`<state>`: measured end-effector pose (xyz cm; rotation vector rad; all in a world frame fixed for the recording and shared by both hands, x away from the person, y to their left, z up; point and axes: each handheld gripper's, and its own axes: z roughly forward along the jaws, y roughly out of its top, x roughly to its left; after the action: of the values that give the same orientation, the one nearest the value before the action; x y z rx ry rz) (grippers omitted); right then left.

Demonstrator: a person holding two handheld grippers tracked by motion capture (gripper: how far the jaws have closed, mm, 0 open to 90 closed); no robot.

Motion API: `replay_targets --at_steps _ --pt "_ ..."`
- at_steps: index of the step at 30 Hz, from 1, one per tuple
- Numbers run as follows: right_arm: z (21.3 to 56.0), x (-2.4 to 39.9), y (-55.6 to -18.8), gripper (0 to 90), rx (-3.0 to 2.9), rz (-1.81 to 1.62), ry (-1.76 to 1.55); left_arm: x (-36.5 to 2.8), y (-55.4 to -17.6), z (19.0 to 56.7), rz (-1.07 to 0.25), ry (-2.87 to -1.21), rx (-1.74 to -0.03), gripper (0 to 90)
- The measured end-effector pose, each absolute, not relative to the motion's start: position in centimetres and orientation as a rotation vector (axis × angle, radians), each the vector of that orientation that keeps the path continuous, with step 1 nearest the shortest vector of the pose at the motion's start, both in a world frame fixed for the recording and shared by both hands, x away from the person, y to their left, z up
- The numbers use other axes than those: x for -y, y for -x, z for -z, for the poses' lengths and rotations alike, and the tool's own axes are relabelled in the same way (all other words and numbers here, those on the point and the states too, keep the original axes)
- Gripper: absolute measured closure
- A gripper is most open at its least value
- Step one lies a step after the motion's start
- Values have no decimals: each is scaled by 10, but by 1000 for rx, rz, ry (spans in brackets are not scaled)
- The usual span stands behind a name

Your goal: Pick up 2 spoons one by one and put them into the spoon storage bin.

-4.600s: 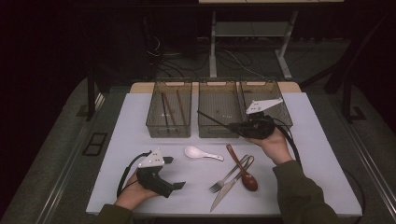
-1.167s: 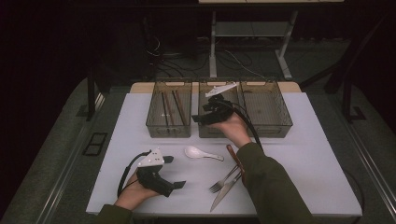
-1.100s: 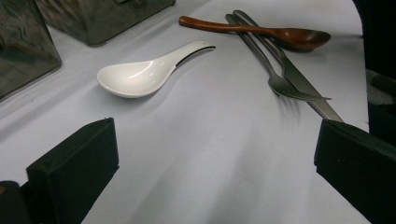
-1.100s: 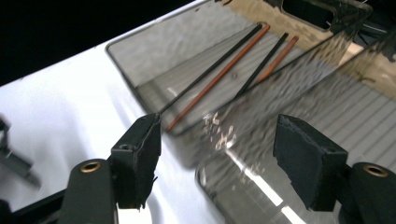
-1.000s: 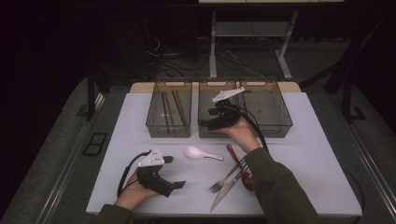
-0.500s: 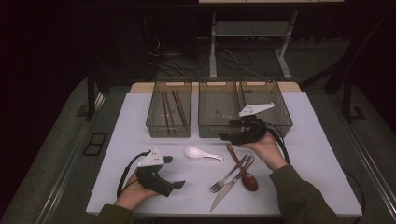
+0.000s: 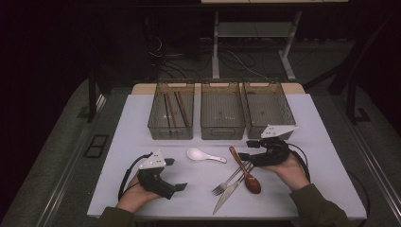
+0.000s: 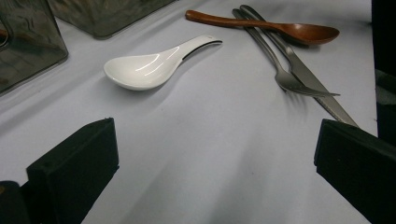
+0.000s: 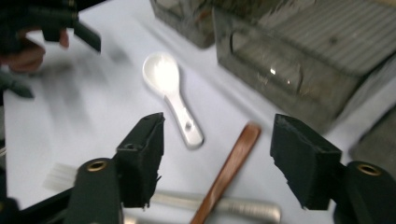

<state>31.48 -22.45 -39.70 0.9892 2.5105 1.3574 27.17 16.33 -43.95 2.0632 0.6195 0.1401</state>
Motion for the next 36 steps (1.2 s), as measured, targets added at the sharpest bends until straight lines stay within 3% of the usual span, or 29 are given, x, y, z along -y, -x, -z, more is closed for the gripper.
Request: replay_targets --at_steps 5,9,19,36 --pt "403 232 -297 513 -2549 -1332 -993 -164 -271 439 -146 -2070 -620 0" --pt "406 233 -281 661 -2594 -1318 -989 -166 -271 439 -148 -2062 -630 0" --pt "418 223 -249 888 -2727 -1235 -903 -165 -271 440 -147 -2068 -628 0" --pt "437 203 -248 899 -2822 -1007 -899 -164 -272 440 -145 -2079 -622 0"
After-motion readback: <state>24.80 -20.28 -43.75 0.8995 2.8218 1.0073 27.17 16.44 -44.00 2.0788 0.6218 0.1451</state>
